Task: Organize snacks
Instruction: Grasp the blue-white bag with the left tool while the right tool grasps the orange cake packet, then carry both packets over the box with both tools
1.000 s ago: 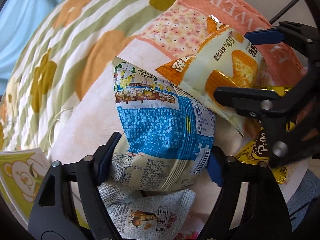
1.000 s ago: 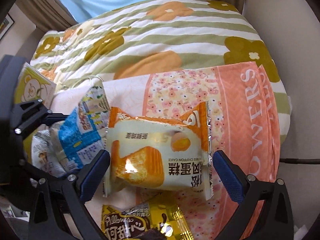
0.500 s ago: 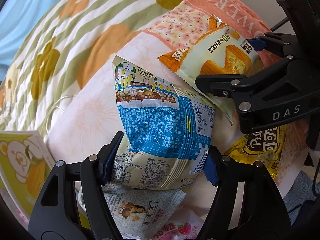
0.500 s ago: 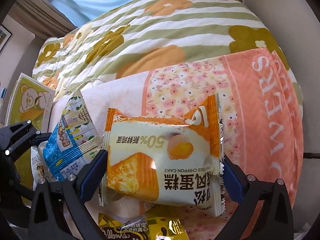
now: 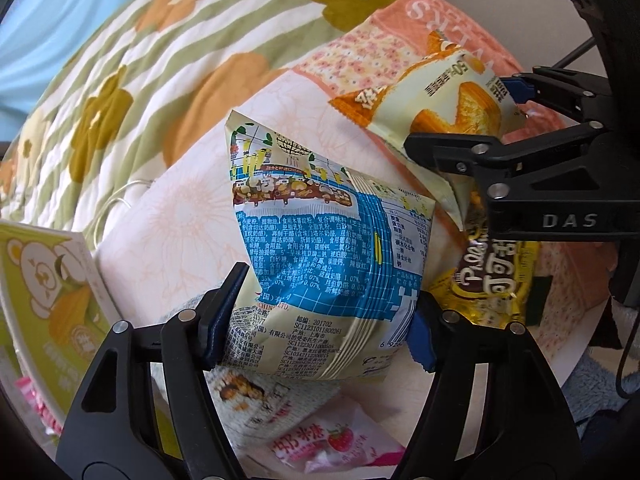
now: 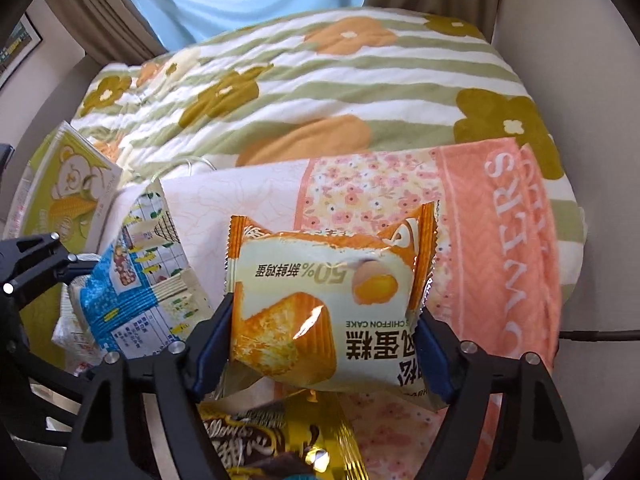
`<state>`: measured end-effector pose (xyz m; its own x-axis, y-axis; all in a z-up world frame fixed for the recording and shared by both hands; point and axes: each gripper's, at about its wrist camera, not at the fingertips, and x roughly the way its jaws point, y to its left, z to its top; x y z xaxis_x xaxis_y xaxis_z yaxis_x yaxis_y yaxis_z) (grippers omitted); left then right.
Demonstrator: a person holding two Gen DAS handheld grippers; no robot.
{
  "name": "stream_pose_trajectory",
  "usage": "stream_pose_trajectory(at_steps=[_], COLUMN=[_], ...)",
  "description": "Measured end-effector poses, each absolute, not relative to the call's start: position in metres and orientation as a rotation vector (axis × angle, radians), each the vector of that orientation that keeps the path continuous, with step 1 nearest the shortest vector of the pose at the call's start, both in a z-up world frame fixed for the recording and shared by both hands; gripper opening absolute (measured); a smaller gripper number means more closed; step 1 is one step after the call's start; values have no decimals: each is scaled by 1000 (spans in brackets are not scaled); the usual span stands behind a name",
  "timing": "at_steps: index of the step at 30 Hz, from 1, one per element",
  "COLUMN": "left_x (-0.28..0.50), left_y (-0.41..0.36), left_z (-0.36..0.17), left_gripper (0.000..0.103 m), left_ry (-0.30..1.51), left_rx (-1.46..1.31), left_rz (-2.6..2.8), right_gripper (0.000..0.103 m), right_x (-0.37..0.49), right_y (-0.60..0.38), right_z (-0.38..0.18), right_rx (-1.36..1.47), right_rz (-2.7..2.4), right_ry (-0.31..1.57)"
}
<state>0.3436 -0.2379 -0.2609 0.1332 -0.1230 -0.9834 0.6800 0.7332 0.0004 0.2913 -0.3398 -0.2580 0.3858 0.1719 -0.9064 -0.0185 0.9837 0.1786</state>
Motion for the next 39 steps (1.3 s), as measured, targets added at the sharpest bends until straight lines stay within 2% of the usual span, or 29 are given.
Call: stream_pose_trajectory(at_steps=[12,24,31,39], left_x=[315,284,275,284], left_y=[-225,-109,-15,79], left_z=[-191,-90,-78,-91], left_gripper=[66,66,66,66], left_ry=[1210,1044,1044,1053], left_rx=[372,118,28,-10], left_rz=[-578,-280,-116,-33], right_gripper=[76,76,76,76], right_x=[257,238,232,231], right_y=[-345,-289,-222,-147], right_z=[-175,-101,-89,-86], right_rx=[108,36,-6,-36], right_rz=[125,330,481,552], right_ry=[1053,929,895,890])
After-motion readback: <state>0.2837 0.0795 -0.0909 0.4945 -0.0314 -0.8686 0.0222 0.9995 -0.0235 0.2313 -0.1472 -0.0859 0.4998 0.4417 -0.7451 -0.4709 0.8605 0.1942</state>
